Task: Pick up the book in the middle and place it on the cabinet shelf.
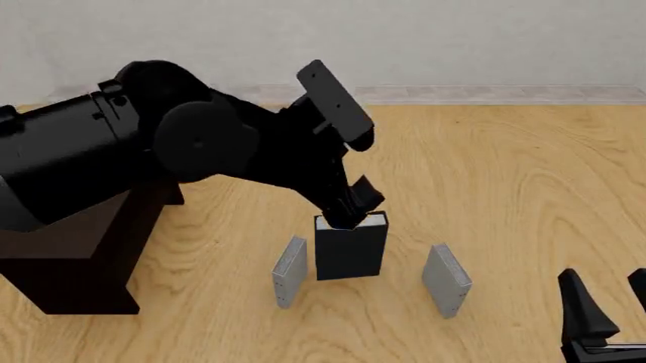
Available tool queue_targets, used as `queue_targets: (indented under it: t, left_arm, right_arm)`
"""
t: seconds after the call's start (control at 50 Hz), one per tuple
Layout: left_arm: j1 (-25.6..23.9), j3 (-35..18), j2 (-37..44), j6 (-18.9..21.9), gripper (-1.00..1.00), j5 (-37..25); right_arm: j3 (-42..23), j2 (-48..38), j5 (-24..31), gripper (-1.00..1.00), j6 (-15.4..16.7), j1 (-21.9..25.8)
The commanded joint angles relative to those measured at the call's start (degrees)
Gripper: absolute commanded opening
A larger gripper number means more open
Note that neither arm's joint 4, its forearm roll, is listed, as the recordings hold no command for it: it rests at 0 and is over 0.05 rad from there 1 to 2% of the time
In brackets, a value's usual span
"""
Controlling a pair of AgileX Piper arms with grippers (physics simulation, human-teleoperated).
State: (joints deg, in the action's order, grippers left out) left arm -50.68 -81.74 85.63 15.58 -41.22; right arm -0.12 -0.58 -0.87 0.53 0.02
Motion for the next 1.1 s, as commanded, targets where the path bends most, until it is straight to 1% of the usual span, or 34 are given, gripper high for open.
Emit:
queue_targets:
  t: [0.02, 0.14, 0.18, 0.2, 0.24, 0.28, 0.3, 0.36, 0.38, 0.42, 0.46, 0.52, 0.58, 0.6, 0.68, 0.76, 0.8, 0.82, 0.92, 1.02, 1.04, 1.06, 1.08, 1.1]
  left_arm:
    - [-1.9, 1.7, 2.4, -0.8, 1.0, -0.1]
    - [-2.2, 3.2, 3.3, -0.2, 1.0, 0.5]
    - [-1.9, 3.0, 3.6, -0.1, 1.0, 0.4]
    - [-1.3, 2.8, 4.1, 0.8, 1.0, 0.3]
    - [-1.3, 2.6, 4.3, 0.9, 1.0, 0.1]
    - [-0.5, 2.6, 5.0, 2.2, 1.0, 0.0]
    - [-0.5, 2.6, 5.0, 2.3, 1.0, 0.0]
    - [1.0, 1.3, 6.0, 3.4, 1.0, -0.3]
    - [0.9, 0.8, 6.1, 2.8, 1.0, -0.6]
    - [0.9, 1.1, 6.1, 3.0, 1.0, -0.5]
    - [1.2, 1.3, 6.6, 4.7, 1.0, -1.1]
    - [1.9, 0.9, 7.2, 5.4, 1.0, -1.0]
    - [3.9, -0.6, 8.3, 7.8, 1.0, -1.5]
    - [4.3, -1.2, 8.5, 8.1, 1.0, -1.7]
    - [4.6, -1.9, 8.7, 8.2, 1.0, -2.4]
    - [4.9, -0.9, 9.6, 8.7, 1.0, -1.8]
    - [5.3, -1.2, 10.6, 9.4, 1.0, -2.0]
    - [5.5, -1.2, 11.1, 10.4, 1.0, -2.5]
    - [6.4, -4.0, 12.8, 11.6, 1.0, -3.7]
    - [5.0, -5.0, 13.9, 10.8, 1.0, -4.9]
    - [5.5, -4.8, 14.4, 11.7, 1.0, -4.6]
    - [5.5, -4.8, 14.4, 11.7, 1.0, -4.6]
    - [6.1, -3.8, 15.0, 14.1, 1.0, -4.4]
    - [6.2, -3.8, 15.0, 14.1, 1.0, -4.3]
  right_arm:
    - [0.0, 0.1, 0.0, 1.0, 0.1, 0.0]
    - [0.0, -0.3, -0.3, 1.0, -0.1, 0.0]
    - [0.0, -0.3, -0.3, 1.0, 0.0, 0.0]
    - [0.0, -0.1, -0.2, 1.0, 0.1, 0.0]
    - [0.1, -0.3, -0.4, 1.0, 0.0, 0.0]
    - [0.0, -0.2, -0.2, 1.0, -0.1, 0.0]
    - [0.0, -0.2, -0.1, 1.0, -0.1, 0.0]
    - [0.0, -0.2, -0.3, 1.0, 0.0, 0.1]
    - [0.0, -0.2, -0.3, 1.0, 0.1, 0.1]
    - [0.0, -0.3, -0.4, 1.0, 0.1, 0.1]
    - [0.1, -0.3, -0.4, 1.0, 0.0, 0.1]
    - [0.0, -0.5, -0.4, 1.0, -0.2, 0.0]
    - [0.0, -0.2, -0.2, 1.0, 0.0, 0.1]
    - [0.0, -0.1, -0.2, 1.0, 0.1, 0.1]
    - [0.1, -0.3, -0.3, 1.0, 0.0, 0.1]
    - [0.1, -0.6, -0.6, 1.0, -0.1, 0.1]
    - [0.0, -0.1, -0.2, 1.0, 0.0, 0.1]
    - [0.0, -0.1, -0.2, 1.0, 0.0, 0.1]
    - [0.0, -0.1, 0.0, 1.0, -0.1, 0.1]
    - [0.0, -0.1, -0.1, 1.0, 0.0, 0.1]
    - [0.0, -0.1, -0.1, 1.0, 0.0, 0.1]
    - [0.0, -0.1, -0.1, 1.0, 0.0, 0.1]
    - [0.1, -0.5, -0.5, 1.0, 0.0, 0.1]
    - [0.1, -0.5, -0.6, 1.0, 0.0, 0.1]
